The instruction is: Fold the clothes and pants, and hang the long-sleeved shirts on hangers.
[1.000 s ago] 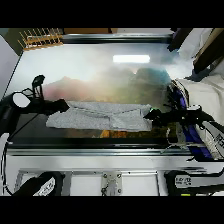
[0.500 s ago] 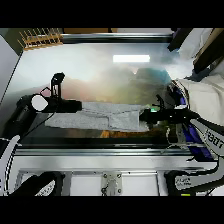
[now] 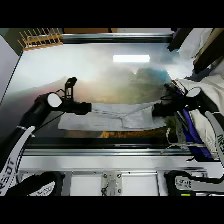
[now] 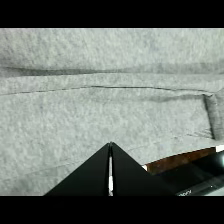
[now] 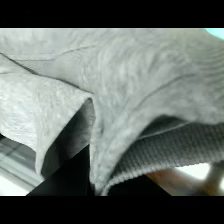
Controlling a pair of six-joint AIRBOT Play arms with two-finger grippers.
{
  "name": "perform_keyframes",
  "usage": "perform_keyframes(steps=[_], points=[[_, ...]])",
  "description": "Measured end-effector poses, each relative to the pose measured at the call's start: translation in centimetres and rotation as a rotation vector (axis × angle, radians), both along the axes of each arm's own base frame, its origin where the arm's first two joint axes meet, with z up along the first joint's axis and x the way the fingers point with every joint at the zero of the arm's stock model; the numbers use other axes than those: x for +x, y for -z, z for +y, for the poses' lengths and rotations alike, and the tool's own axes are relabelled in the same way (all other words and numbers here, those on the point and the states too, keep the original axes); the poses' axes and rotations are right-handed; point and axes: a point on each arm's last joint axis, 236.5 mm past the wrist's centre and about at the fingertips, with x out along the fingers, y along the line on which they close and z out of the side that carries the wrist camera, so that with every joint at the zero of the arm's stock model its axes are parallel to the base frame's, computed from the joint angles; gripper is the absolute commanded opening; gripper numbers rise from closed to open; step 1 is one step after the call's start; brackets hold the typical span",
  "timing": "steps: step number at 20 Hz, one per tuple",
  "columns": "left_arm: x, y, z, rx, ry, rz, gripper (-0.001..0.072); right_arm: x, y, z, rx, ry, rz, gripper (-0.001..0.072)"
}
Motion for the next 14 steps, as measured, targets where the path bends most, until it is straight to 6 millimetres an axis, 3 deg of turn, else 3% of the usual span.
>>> perform_keyframes(steps=[3, 6, 11, 14], points=[[1.1, 2.0, -4.3, -0.006, 0.077, 0.027, 0.0007, 0.5, -4.5, -2.4, -0.106, -0.01, 0.0, 0.002], [2.2, 3.5, -9.4, -0.013, 0.163, 0.032, 0.0008, 1.4, -9.1, -2.8, -0.163, 0.003, -0.026, 0.002], [2.9, 5.6, -18.2, -0.046, 0.293, 0.027, 0.0008, 1.9, -14.4, -0.1, -0.199, -0.047, -0.095, 0.002], [2.6, 7.0, -22.4, -0.08, 0.341, 0.044, 0.0007, 1.6, -15.8, 1.8, -0.204, -0.091, -0.12, 0.002]])
